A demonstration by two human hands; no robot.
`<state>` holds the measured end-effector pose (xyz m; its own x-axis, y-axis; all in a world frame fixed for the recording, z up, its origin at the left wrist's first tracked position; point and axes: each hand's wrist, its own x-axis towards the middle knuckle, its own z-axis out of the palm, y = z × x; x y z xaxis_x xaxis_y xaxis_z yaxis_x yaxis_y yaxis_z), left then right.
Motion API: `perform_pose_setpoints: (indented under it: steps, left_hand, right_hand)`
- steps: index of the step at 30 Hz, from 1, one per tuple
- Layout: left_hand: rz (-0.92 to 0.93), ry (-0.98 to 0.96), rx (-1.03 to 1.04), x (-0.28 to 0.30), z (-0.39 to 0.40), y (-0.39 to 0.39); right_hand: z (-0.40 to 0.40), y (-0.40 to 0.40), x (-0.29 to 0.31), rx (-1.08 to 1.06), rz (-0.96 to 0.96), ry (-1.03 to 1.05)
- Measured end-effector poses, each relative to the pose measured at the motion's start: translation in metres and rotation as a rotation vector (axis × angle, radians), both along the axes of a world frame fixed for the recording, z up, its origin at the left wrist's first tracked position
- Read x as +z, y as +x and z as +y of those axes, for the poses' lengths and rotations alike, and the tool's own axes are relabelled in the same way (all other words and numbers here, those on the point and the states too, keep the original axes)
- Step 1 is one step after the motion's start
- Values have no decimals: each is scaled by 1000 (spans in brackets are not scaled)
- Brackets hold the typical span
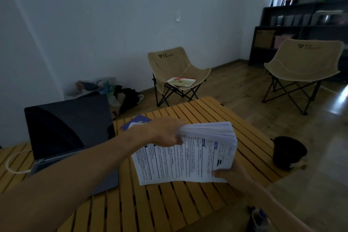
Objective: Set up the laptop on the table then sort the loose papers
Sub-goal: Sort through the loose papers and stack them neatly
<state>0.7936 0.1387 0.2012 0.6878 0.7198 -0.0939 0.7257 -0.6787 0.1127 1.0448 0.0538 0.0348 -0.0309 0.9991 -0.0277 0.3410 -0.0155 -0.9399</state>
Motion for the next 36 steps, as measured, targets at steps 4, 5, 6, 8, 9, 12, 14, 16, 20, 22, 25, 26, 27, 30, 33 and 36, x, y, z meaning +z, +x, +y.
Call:
perform_pose_setpoints:
  steps: [4,5,6,8,9,12,14,16,20,22,25,26,27,30,33,36]
  left_hand:
    - [-243,-18,71,12,-3,-19]
    - [-371,-47,99,17,-5,-27]
    - [-513,-85,126,21,-8,-34]
    - [-805,-183,200,27,-22,-43]
    - [-939,-238,231,28,-32,-44]
    - [-1293,-322,230,26,-64,-39]
    - [-1503,-398,231,22,-79,-36]
    - [-1629,-466,257,13,-89,-37]
    - [-1713,-568,346,-11,-84,-35]
    - [-1720,-596,458,-27,-64,-25]
    - [-1748,-684,667,-51,-8,1]
    - [-1756,-715,730,-59,15,14]
    - [-1748,-739,792,-68,37,26]
    - [-1707,-801,883,-101,104,60]
    - [-1619,-864,873,-121,152,88]
    - [-1557,-907,837,-124,185,109]
  right_hand:
    - [-7,6,54,-73,-43,30]
    - [-10,12,77,-125,-7,69]
    - [-11,19,98,-180,90,123]
    - [-18,27,137,-181,373,223]
    - [-21,25,149,-104,487,232]
    - [-39,-6,148,144,373,138]
    - [-50,-20,128,153,278,52]
    - [-54,-24,113,97,312,-9]
    - [-41,-21,104,30,251,14]
    - [-21,-12,99,18,190,-30]
    - [38,12,99,21,98,-135]
    - [63,22,101,12,53,-182]
    - [89,32,102,-11,9,-238]
    - [160,60,91,-103,-75,-388]
    - [207,83,74,-157,-81,-484]
    - [230,101,74,-173,-44,-529]
